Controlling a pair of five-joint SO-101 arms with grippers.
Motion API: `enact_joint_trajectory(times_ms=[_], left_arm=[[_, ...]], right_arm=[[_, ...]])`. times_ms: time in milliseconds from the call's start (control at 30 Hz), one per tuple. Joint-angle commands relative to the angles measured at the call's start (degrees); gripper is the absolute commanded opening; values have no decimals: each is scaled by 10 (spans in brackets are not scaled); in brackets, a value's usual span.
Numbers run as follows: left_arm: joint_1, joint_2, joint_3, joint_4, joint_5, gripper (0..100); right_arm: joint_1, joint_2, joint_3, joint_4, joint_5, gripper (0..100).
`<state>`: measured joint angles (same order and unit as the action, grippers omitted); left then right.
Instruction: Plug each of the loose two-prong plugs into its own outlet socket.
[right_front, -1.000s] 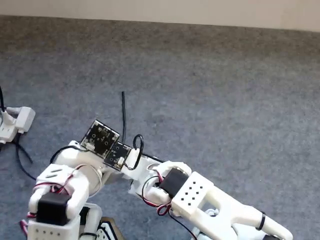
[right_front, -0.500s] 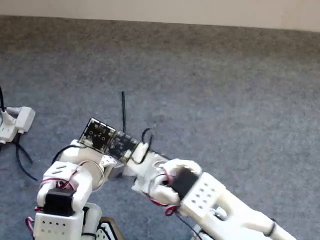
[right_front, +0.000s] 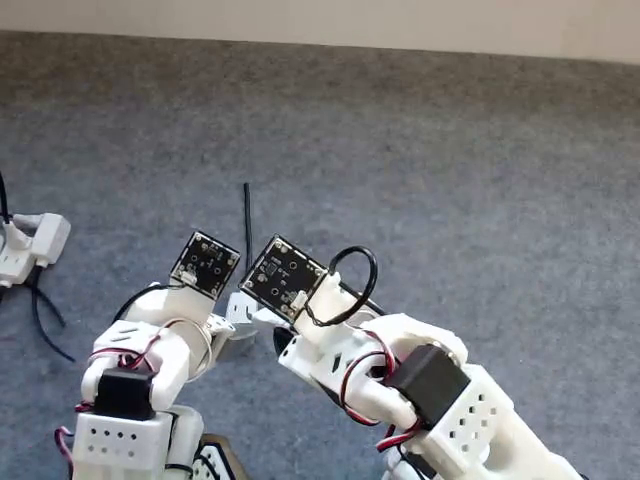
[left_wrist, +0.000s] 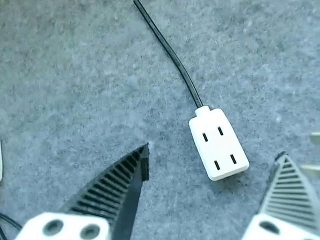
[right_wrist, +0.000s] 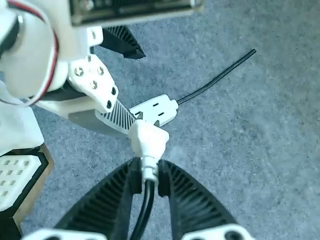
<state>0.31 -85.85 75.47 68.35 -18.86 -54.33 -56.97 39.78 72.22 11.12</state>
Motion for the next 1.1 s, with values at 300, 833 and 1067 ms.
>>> enact_joint_trajectory(times_ms=[300, 833, 1067], left_arm=[[-51, -1, -112, -2, 46, 372], [84, 85, -94, -5, 69, 372], [62, 90, -109, -4, 69, 372]], right_arm=[[41, -10, 18, 0, 34, 5], [7, -10, 19, -16, 7, 5], [55, -7, 19, -15, 11, 5]])
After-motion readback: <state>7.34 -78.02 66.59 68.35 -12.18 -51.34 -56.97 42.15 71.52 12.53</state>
